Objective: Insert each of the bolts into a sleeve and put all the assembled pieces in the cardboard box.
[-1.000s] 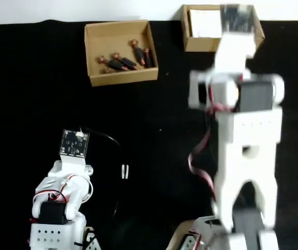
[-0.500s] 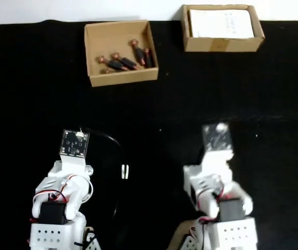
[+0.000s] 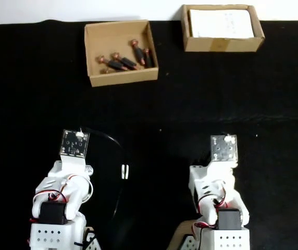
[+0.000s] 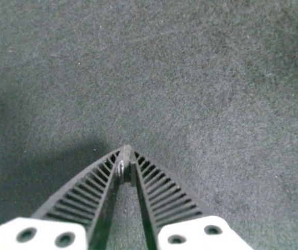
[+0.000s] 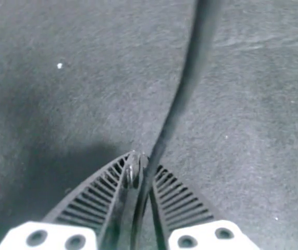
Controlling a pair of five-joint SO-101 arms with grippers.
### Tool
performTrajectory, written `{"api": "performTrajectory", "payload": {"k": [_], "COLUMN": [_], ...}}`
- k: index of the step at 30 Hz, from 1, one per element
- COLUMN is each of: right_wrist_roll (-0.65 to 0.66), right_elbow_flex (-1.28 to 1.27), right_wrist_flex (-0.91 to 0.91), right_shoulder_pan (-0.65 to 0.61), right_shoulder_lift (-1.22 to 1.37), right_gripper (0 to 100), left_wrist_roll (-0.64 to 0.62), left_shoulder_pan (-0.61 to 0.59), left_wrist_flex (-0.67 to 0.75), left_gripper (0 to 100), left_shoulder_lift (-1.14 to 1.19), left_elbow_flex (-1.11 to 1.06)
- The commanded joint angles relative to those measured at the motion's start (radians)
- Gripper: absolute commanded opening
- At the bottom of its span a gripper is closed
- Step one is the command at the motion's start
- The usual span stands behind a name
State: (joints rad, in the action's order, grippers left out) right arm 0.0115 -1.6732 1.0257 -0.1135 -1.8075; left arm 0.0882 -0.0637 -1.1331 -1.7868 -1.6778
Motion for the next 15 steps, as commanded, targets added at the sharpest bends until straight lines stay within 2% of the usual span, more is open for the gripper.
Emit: {"api": "performTrajectory", "payload": {"k": [1, 8, 15], "right_wrist_roll": [0.011, 0.015, 0.015], "right_elbow_flex": [-0.125, -0.125, -0.125], "right_wrist_flex": [0.042, 0.222, 0.219], "right_shoulder_pan": [0.007, 0.007, 0.007], "right_shoulder_lift": [-0.018, -0.024, -0.024], "right_gripper": [0.6, 0.6, 0.6], "left_wrist_roll": [0.003, 0.003, 0.003], "left_shoulder_pan": [0.005, 0.005, 0.005], "left_wrist_flex": [-0.002, -0.002, -0.002], "left_gripper": [1, 1, 1], "left_shoulder_lift": [0.002, 0.002, 0.002], "left_elbow_flex": [-0.019, -0.019, -0.019]}}
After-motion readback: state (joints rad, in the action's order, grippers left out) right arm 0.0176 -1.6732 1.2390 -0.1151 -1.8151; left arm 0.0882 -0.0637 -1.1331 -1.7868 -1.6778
